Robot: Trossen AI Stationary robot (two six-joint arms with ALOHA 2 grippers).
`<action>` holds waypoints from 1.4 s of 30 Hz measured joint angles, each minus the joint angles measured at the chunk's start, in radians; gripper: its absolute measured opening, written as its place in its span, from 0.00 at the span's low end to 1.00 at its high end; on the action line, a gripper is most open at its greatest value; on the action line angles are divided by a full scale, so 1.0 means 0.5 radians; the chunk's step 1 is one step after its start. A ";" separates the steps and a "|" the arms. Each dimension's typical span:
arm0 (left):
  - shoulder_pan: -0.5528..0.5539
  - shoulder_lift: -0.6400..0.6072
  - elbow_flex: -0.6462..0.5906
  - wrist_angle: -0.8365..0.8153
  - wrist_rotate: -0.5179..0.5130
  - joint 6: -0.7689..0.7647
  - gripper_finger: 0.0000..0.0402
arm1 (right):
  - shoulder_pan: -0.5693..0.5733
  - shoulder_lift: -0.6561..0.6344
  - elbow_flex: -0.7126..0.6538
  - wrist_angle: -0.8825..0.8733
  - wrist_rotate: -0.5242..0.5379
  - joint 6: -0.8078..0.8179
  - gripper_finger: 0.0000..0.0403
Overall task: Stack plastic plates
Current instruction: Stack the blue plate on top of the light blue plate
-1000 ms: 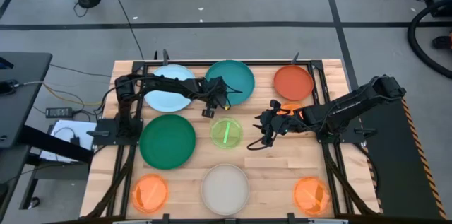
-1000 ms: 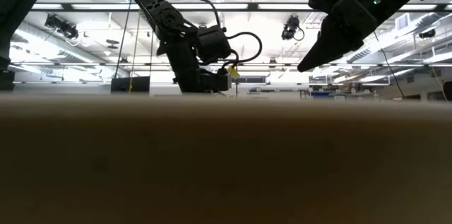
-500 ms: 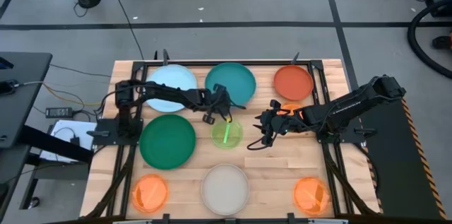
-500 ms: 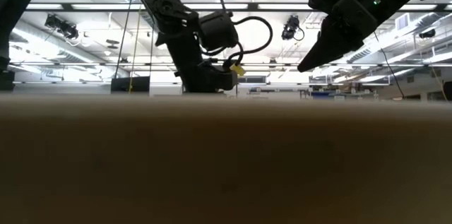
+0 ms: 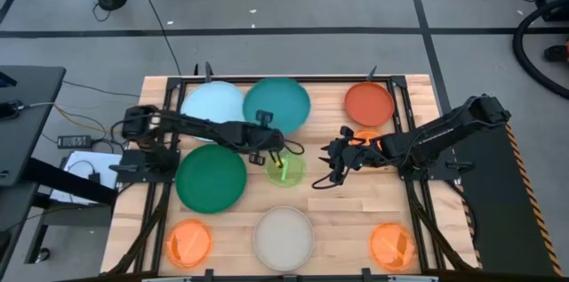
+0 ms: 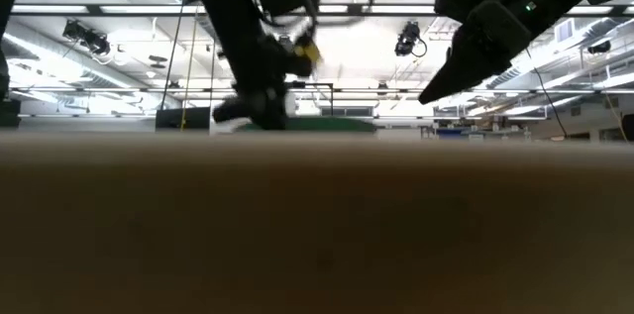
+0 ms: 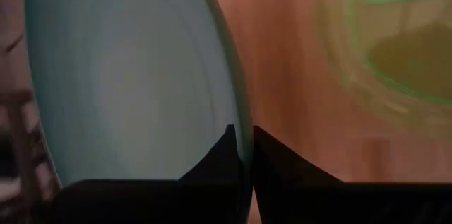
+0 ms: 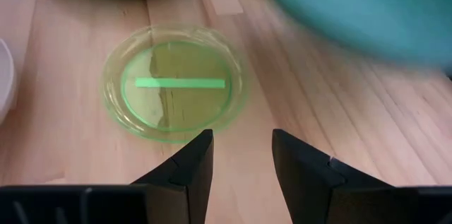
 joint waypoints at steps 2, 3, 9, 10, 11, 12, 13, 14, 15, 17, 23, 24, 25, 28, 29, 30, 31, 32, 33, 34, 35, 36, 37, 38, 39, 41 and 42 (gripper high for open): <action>-0.021 -0.083 0.001 -0.177 -0.025 -0.151 0.06 | -0.008 0.001 -0.030 0.039 -0.002 0.000 0.39; -0.029 -0.116 0.003 -0.276 -0.027 -0.275 0.06 | -0.013 0.001 -0.039 0.051 -0.002 0.001 0.39; -0.016 -0.236 0.002 -0.939 -0.058 -0.949 0.06 | -0.018 0.001 -0.043 0.105 -0.003 -0.006 0.39; -0.008 -0.244 -0.003 -1.038 -0.045 -1.069 0.06 | -0.018 0.001 -0.042 0.113 -0.004 -0.010 0.39; 0.005 -0.249 -0.011 -1.107 -0.027 -1.204 0.06 | -0.018 0.001 -0.043 0.116 -0.004 -0.011 0.39; 0.018 -0.252 -0.029 -1.129 -0.020 -1.312 0.06 | -0.018 0.001 -0.043 0.126 -0.004 -0.012 0.39; 0.034 -0.250 -0.049 -1.122 -0.020 -1.416 0.05 | -0.018 0.001 -0.043 0.135 -0.004 -0.012 0.39; 0.054 -0.248 -0.071 -1.113 -0.019 -1.521 0.05 | -0.018 0.001 -0.043 0.142 -0.004 -0.015 0.39; 0.075 -0.248 -0.095 -1.104 -0.015 -1.611 0.05 | -0.018 0.001 -0.043 0.152 -0.005 -0.017 0.39; 0.130 -0.238 -0.136 -1.070 -0.021 -1.747 0.05 | -0.018 0.001 -0.043 0.190 -0.004 -0.042 0.39; 0.382 -0.231 -0.187 -0.874 0.041 -1.931 0.05 | -0.018 0.001 -0.043 0.345 -0.003 -0.143 0.39; 0.426 -0.231 -0.186 -0.842 0.077 -1.945 0.05 | -0.019 0.001 -0.043 0.370 -0.003 -0.161 0.39; 0.460 -0.228 -0.185 -0.808 0.096 -1.952 0.05 | -0.018 0.001 -0.043 0.388 -0.002 -0.175 0.39; 0.507 -0.201 -0.185 -0.781 0.107 -1.965 0.05 | -0.018 0.001 -0.043 0.441 -0.003 -0.224 0.39; 0.510 -0.189 -0.185 -0.774 0.114 -1.968 0.05 | -0.018 0.001 -0.043 0.447 -0.002 -0.232 0.39; 0.509 -0.174 -0.185 -0.762 0.113 -1.967 0.05 | -0.019 0.001 -0.043 0.446 -0.002 -0.242 0.39; 0.508 -0.157 -0.185 -0.757 0.113 -1.968 0.05 | -0.021 0.001 -0.043 0.444 -0.002 -0.253 0.39; 0.508 -0.141 -0.185 -0.762 0.118 -1.969 0.05 | -0.021 0.001 -0.043 0.445 -0.002 -0.260 0.39; 0.508 -0.131 -0.185 -0.770 0.125 -1.968 0.05 | -0.021 0.001 -0.043 0.445 -0.002 -0.263 0.39; 0.508 -0.120 -0.185 -0.770 0.125 -1.968 0.05 | -0.021 0.001 -0.043 0.443 -0.002 -0.263 0.39; 0.508 -0.110 -0.185 -0.769 0.124 -1.967 0.05 | -0.021 0.001 -0.043 0.443 -0.002 -0.264 0.39; 0.509 -0.105 -0.185 -0.772 0.124 -1.965 0.05 | -0.021 0.001 -0.043 0.443 -0.002 -0.263 0.39; 0.509 -0.105 -0.185 -0.782 0.126 -1.960 0.05 | -0.021 0.001 -0.043 0.439 -0.002 -0.259 0.39; 0.509 -0.106 -0.185 -0.787 0.125 -1.939 0.06 | -0.021 0.001 -0.043 0.433 -0.002 -0.253 0.39; 0.508 -0.106 -0.185 -0.781 0.121 -1.919 0.06 | -0.021 0.001 -0.043 0.429 -0.002 -0.236 0.39; 0.509 -0.106 -0.184 -0.776 0.123 -1.913 0.08 | -0.021 0.001 -0.043 0.416 -0.009 -0.213 0.39; 0.515 -0.106 -0.184 -0.778 0.122 -1.893 0.08 | -0.021 0.001 -0.043 0.412 -0.033 -0.209 0.39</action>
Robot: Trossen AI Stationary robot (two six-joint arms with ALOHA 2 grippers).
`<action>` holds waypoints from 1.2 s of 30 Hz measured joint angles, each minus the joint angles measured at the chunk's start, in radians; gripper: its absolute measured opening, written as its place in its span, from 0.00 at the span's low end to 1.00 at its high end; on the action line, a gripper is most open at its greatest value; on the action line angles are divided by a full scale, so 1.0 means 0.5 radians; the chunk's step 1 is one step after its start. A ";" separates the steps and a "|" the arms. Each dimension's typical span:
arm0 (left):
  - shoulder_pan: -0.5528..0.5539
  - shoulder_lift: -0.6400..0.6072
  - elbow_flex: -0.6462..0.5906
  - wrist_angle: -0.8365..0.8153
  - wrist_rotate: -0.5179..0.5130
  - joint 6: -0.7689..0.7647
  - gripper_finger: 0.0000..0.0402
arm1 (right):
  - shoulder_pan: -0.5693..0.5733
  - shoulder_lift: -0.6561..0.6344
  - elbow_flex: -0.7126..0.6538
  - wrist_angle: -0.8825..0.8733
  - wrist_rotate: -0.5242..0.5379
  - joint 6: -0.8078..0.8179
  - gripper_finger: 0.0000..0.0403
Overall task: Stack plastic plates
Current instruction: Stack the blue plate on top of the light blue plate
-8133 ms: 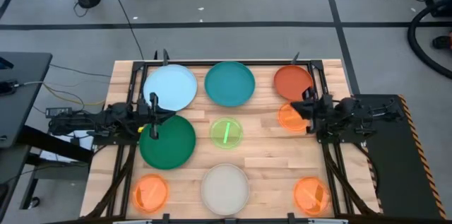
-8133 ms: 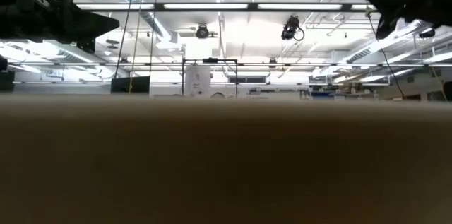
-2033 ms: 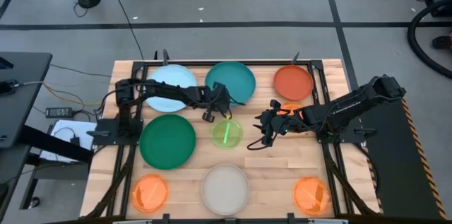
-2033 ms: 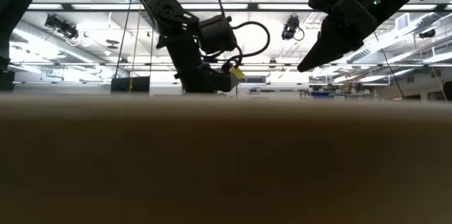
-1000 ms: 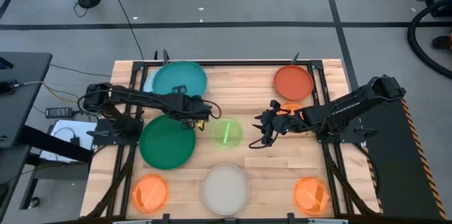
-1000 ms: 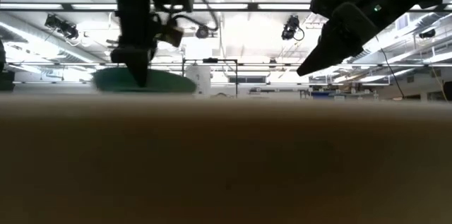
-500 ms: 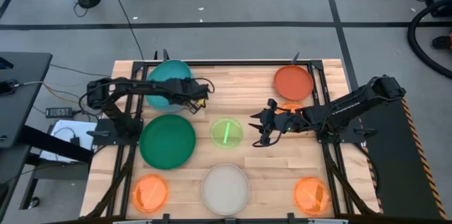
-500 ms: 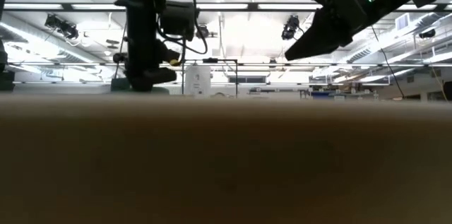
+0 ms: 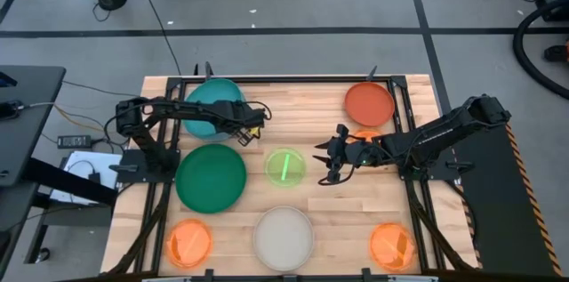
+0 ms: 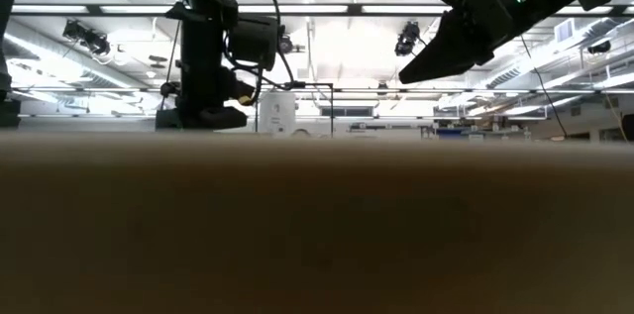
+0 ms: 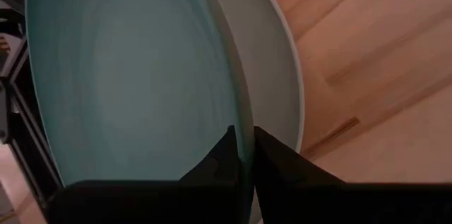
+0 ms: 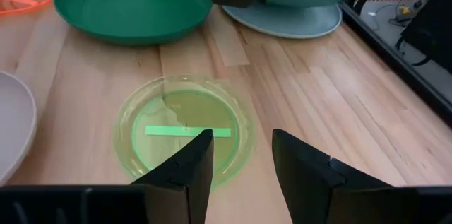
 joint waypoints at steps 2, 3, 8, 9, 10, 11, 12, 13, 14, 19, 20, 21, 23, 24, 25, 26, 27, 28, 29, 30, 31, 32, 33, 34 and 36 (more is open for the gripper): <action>0.013 0.000 -0.001 0.033 0.000 0.039 0.08 | 0.000 0.000 0.000 0.000 -0.041 0.002 0.39; 0.018 0.000 0.000 0.052 -0.005 0.043 0.08 | 0.000 0.000 0.000 0.001 -0.061 0.003 0.39; 0.056 0.000 0.000 0.069 -0.005 0.047 0.05 | 0.000 0.000 0.000 0.002 -0.071 0.005 0.39; 0.065 0.000 0.000 0.071 0.004 0.044 0.05 | 0.000 0.000 0.000 0.001 -0.071 0.005 0.39; 0.076 0.000 0.000 0.070 0.027 0.043 0.06 | 0.000 0.000 0.000 0.001 -0.072 0.005 0.39; 0.086 0.000 0.000 0.066 0.047 0.047 0.06 | 0.000 0.000 0.000 0.001 -0.072 0.005 0.39; 0.095 0.000 0.000 0.066 0.051 0.048 0.07 | 0.000 0.000 0.000 0.001 -0.072 0.005 0.39; 0.102 0.009 0.000 0.078 0.051 0.049 0.08 | 0.000 0.000 0.000 0.001 -0.072 0.005 0.39; 0.106 0.024 0.000 0.102 0.051 0.066 0.08 | 0.000 0.000 0.000 0.001 -0.072 0.005 0.39; 0.113 0.095 -0.001 0.172 0.080 0.094 0.07 | 0.000 0.000 -0.001 -0.005 -0.073 0.005 0.39; 0.113 0.109 0.001 0.176 0.082 0.093 0.07 | 0.000 0.000 -0.001 -0.004 -0.073 0.005 0.39; 0.115 0.117 0.001 0.179 0.101 0.093 0.07 | 0.000 0.000 -0.001 -0.008 -0.073 0.006 0.39; 0.119 0.131 0.001 0.154 0.120 0.091 0.07 | 0.000 0.000 -0.002 -0.015 -0.075 0.006 0.39; 0.119 0.133 0.000 0.155 0.133 0.091 0.08 | 0.000 0.000 -0.002 -0.016 -0.079 0.007 0.39; 0.119 0.133 0.000 0.157 0.141 0.087 0.08 | 0.000 0.000 -0.002 -0.020 -0.082 0.007 0.39; 0.119 0.133 0.000 0.161 0.150 0.084 0.09 | 0.000 0.000 -0.002 -0.021 -0.083 0.006 0.39; 0.116 0.133 0.000 0.162 0.162 0.084 0.10 | 0.000 0.000 -0.002 -0.019 -0.087 0.007 0.39; 0.111 0.133 0.000 0.159 0.169 0.083 0.10 | 0.000 0.000 -0.002 -0.019 -0.090 0.007 0.39; 0.107 0.133 0.000 0.161 0.175 0.083 0.11 | 0.000 0.000 -0.002 -0.019 -0.094 0.006 0.39; 0.104 0.133 0.000 0.162 0.180 0.083 0.11 | 0.000 0.000 -0.002 -0.017 -0.096 0.007 0.39; 0.104 0.133 0.000 0.162 0.184 0.083 0.11 | 0.000 0.000 -0.002 -0.017 -0.104 0.007 0.39; 0.102 0.136 0.000 0.162 0.191 0.079 0.12 | 0.000 0.000 -0.002 -0.017 -0.110 0.007 0.39; 0.102 0.142 0.001 0.160 0.204 0.071 0.12 | 0.000 0.000 -0.002 -0.016 -0.110 0.007 0.39; 0.103 0.146 0.000 0.152 0.231 0.060 0.12 | 0.001 0.000 -0.002 -0.013 -0.110 0.007 0.39; 0.096 0.146 -0.001 0.130 0.252 0.034 0.12 | 0.005 0.000 -0.002 -0.014 -0.111 0.008 0.39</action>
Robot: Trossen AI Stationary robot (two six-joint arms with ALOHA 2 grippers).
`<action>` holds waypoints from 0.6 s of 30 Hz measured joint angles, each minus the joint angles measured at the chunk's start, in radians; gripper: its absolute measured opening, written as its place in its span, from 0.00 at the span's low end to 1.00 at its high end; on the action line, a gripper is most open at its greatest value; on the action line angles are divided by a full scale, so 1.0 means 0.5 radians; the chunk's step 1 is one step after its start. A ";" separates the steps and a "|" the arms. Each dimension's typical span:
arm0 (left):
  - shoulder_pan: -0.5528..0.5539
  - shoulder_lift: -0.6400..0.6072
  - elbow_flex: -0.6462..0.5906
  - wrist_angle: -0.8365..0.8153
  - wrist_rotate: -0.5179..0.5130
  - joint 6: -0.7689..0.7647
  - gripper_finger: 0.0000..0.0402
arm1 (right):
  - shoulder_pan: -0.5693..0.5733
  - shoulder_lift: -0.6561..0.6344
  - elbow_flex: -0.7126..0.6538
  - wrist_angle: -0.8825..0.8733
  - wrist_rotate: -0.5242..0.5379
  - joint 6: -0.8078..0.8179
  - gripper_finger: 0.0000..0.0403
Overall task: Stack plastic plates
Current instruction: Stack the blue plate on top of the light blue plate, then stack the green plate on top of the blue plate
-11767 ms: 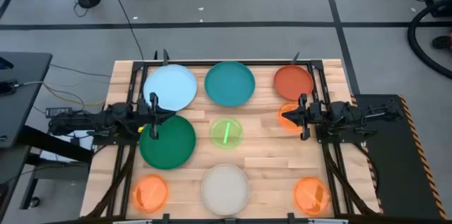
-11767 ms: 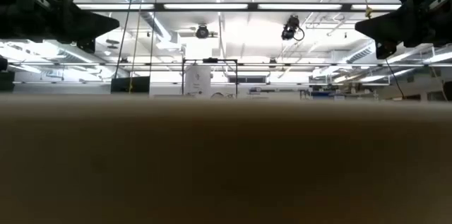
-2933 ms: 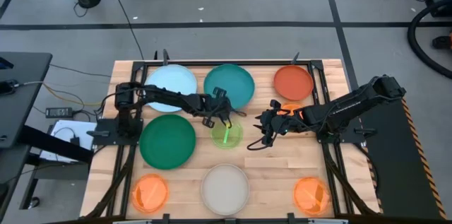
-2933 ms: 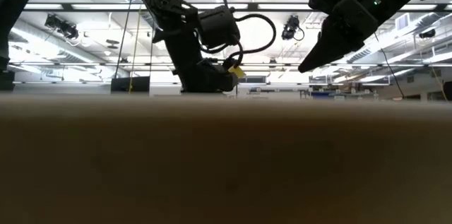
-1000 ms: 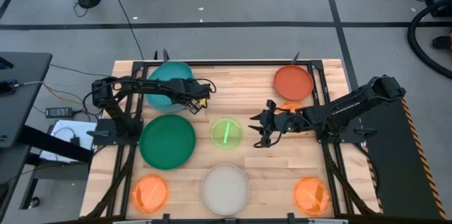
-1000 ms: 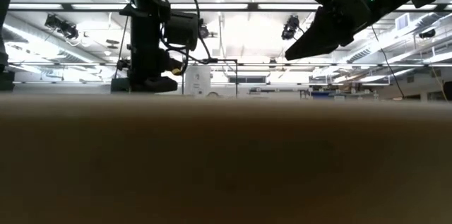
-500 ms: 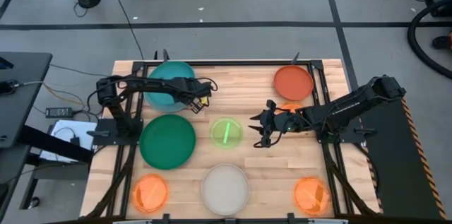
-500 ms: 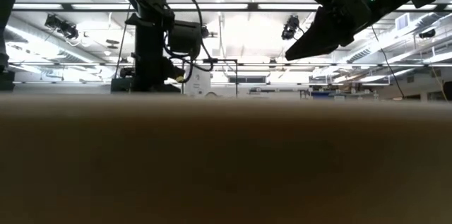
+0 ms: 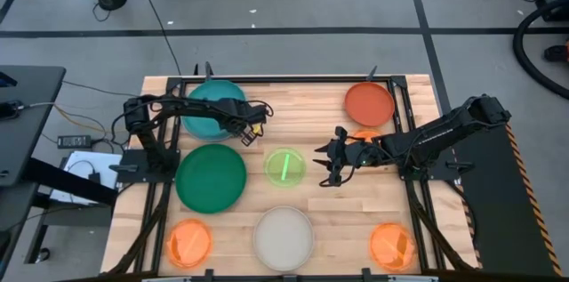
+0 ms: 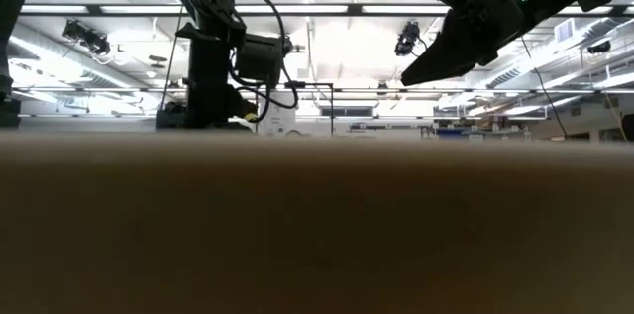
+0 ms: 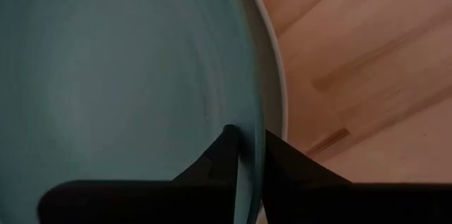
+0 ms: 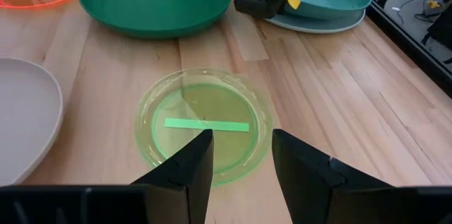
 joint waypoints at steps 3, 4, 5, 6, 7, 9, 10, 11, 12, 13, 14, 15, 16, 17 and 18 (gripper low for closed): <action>-0.006 0.000 0.000 -0.018 -0.008 -0.017 0.13 | 0.001 0.000 0.000 0.000 0.000 0.000 0.39; -0.001 0.000 0.000 -0.024 -0.012 -0.029 0.14 | 0.000 0.000 0.000 0.000 0.000 0.000 0.39; 0.008 0.000 0.000 -0.027 -0.007 -0.045 0.15 | 0.000 0.000 0.000 0.000 0.000 0.000 0.39; 0.014 0.000 0.000 -0.028 -0.007 -0.055 0.16 | 0.001 0.000 0.000 -0.002 0.000 0.000 0.39; 0.021 0.006 0.000 -0.025 -0.007 -0.060 0.17 | 0.001 0.000 0.000 -0.001 -0.001 0.000 0.39; 0.029 0.020 -0.001 -0.017 0.012 -0.063 0.21 | 0.001 0.000 0.000 -0.003 -0.001 0.000 0.39; 0.035 0.020 -0.002 -0.024 0.032 -0.067 0.23 | 0.001 0.000 0.000 -0.004 -0.001 0.000 0.39; 0.035 0.018 -0.001 -0.022 0.047 -0.075 0.24 | 0.001 0.000 0.000 -0.004 -0.004 0.000 0.39; 0.034 0.018 -0.001 -0.018 0.059 -0.087 0.26 | 0.001 0.000 0.001 -0.008 -0.008 0.000 0.39; 0.034 0.018 -0.001 -0.023 0.065 -0.098 0.27 | 0.001 0.000 0.000 -0.011 -0.009 0.000 0.39; 0.034 0.018 -0.001 -0.027 0.066 -0.100 0.28 | 0.001 0.000 0.000 -0.011 -0.012 0.000 0.39; 0.034 0.018 -0.001 -0.020 0.066 -0.099 0.29 | 0.001 0.000 0.001 -0.012 -0.014 0.000 0.39; 0.034 0.018 -0.001 -0.018 0.065 -0.096 0.30 | 0.001 0.000 0.001 -0.015 -0.014 0.000 0.39; 0.034 0.018 -0.001 -0.019 0.065 -0.084 0.31 | 0.001 0.000 0.001 -0.015 -0.015 0.000 0.39; 0.032 0.018 -0.001 -0.014 0.064 -0.071 0.32 | 0.001 0.000 0.001 -0.015 -0.015 -0.001 0.39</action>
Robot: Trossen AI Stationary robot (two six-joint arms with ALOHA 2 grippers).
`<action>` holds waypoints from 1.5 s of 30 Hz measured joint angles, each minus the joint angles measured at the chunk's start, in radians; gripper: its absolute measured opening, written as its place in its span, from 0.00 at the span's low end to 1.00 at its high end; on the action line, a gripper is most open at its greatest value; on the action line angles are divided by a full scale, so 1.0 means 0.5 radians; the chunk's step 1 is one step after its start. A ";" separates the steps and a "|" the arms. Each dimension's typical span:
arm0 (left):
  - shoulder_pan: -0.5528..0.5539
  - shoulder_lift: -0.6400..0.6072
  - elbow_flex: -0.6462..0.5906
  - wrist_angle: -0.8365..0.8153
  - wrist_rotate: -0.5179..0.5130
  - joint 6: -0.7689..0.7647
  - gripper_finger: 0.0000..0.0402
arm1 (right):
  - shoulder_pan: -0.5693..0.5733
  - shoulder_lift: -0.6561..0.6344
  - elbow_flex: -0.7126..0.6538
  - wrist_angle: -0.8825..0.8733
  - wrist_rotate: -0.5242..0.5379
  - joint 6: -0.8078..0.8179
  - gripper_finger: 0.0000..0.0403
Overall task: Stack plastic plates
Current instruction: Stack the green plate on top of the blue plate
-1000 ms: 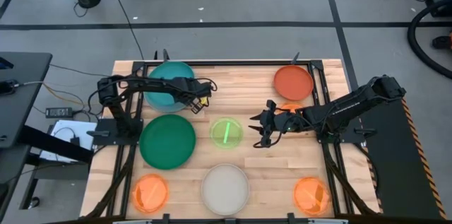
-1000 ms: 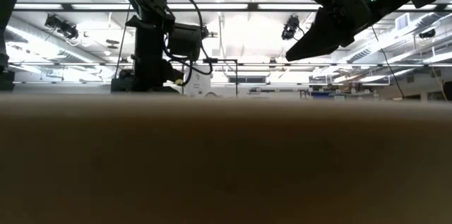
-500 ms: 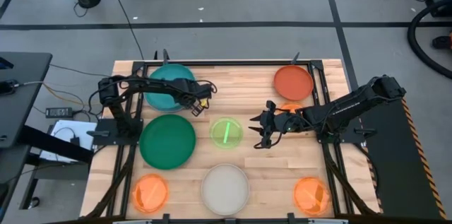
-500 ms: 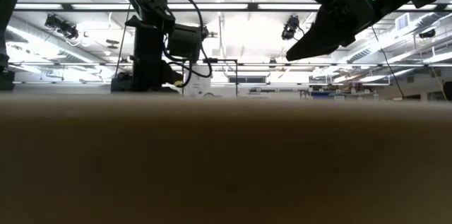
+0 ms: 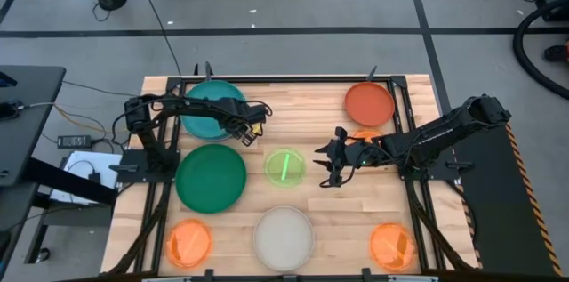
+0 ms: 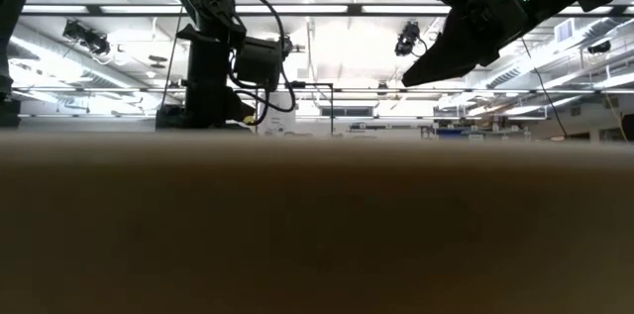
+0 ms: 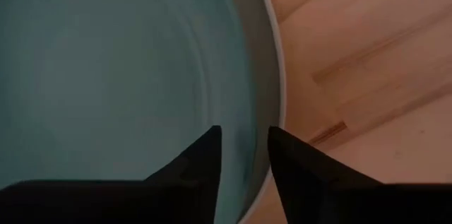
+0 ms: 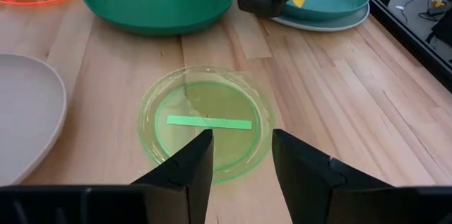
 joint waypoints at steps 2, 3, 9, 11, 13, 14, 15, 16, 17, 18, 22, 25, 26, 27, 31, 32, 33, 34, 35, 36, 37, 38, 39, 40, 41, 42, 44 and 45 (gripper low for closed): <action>0.000 0.000 0.001 0.020 -0.001 0.010 0.33 | 0.000 0.000 0.000 0.000 0.000 -0.002 0.39; -0.001 0.000 0.009 0.021 -0.002 0.013 0.34 | 0.000 0.000 0.000 0.000 0.000 -0.002 0.39; -0.005 0.000 0.132 -0.050 -0.004 0.084 0.35 | 0.000 0.000 0.000 0.019 0.000 -0.005 0.39; -0.005 -0.001 0.191 -0.164 -0.005 0.084 0.35 | 0.000 0.000 0.000 0.019 0.000 -0.011 0.39; -0.029 -0.001 0.258 -0.293 -0.008 0.082 0.35 | 0.000 0.000 0.000 0.020 0.000 -0.030 0.39; -0.054 -0.006 0.291 -0.340 -0.011 0.082 0.35 | 0.000 0.000 0.000 0.019 0.000 -0.044 0.39; -0.093 -0.030 0.317 -0.378 -0.013 0.083 0.35 | 0.000 0.000 0.000 0.019 0.000 -0.060 0.39; -0.148 -0.060 0.350 -0.413 -0.014 0.084 0.35 | 0.000 0.000 0.000 0.018 0.000 -0.070 0.39; -0.219 -0.105 0.382 -0.446 -0.012 0.073 0.35 | 0.000 0.000 0.000 0.017 0.000 -0.071 0.39; -0.301 -0.155 0.412 -0.482 -0.004 0.047 0.35 | 0.000 0.000 0.000 0.015 0.000 -0.072 0.39; -0.721 -0.351 0.482 -0.524 0.046 -0.301 0.35 | 0.000 0.000 0.000 0.012 0.000 -0.055 0.39; -1.033 -0.393 0.484 -0.391 0.163 -0.685 0.35 | 0.000 0.000 0.000 0.012 0.000 -0.049 0.39; -1.129 -0.385 0.482 -0.353 0.185 -0.793 0.35 | 0.000 0.000 0.000 0.012 0.000 -0.036 0.39; -1.219 -0.362 0.481 -0.332 0.188 -0.878 0.35 | 0.000 0.000 0.000 0.012 0.000 -0.024 0.39; -1.496 -0.219 0.480 -0.233 0.134 -1.002 0.35 | 0.000 0.000 0.000 0.033 0.000 -0.022 0.39; -1.540 -0.191 0.478 -0.237 0.131 -1.059 0.35 | 0.000 0.000 0.000 0.054 0.000 -0.022 0.39; -1.578 -0.167 0.478 -0.238 0.130 -1.125 0.35 | -0.001 0.000 0.000 0.074 0.005 -0.022 0.39; -1.611 -0.141 0.479 -0.234 0.125 -1.198 0.35 | -0.004 0.000 0.000 0.098 0.019 -0.022 0.39; -1.641 -0.116 0.479 -0.235 0.124 -1.259 0.35 | -0.006 0.000 0.000 0.119 0.028 -0.021 0.39; -1.666 -0.094 0.478 -0.235 0.122 -1.315 0.36 | -0.009 0.000 0.000 0.140 0.041 -0.016 0.39; -1.683 -0.077 0.478 -0.236 0.120 -1.371 0.36 | -0.013 0.000 0.000 0.162 0.058 -0.015 0.39; -1.696 -0.066 0.478 -0.246 0.120 -1.429 0.37 | -0.016 0.000 0.000 0.181 0.065 -0.015 0.39; -1.703 -0.055 0.478 -0.253 0.120 -1.475 0.38 | -0.019 0.000 0.000 0.195 0.069 -0.011 0.39; -1.705 -0.042 0.479 -0.254 0.117 -1.510 0.40 | -0.021 -0.001 0.001 0.199 0.068 -0.004 0.39; -1.704 -0.030 0.475 -0.261 0.115 -1.532 0.41 | -0.024 -0.001 0.001 0.200 0.068 0.002 0.39; -1.703 -0.019 0.459 -0.263 0.110 -1.565 0.43 | -0.027 -0.001 0.001 0.200 0.068 0.012 0.39; -1.699 0.021 0.428 -0.272 0.104 -1.608 0.46 | -0.029 -0.001 0.001 0.204 0.068 0.034 0.39; -1.699 0.042 0.410 -0.272 0.109 -1.610 0.47 | -0.029 -0.001 0.001 0.203 0.068 0.039 0.39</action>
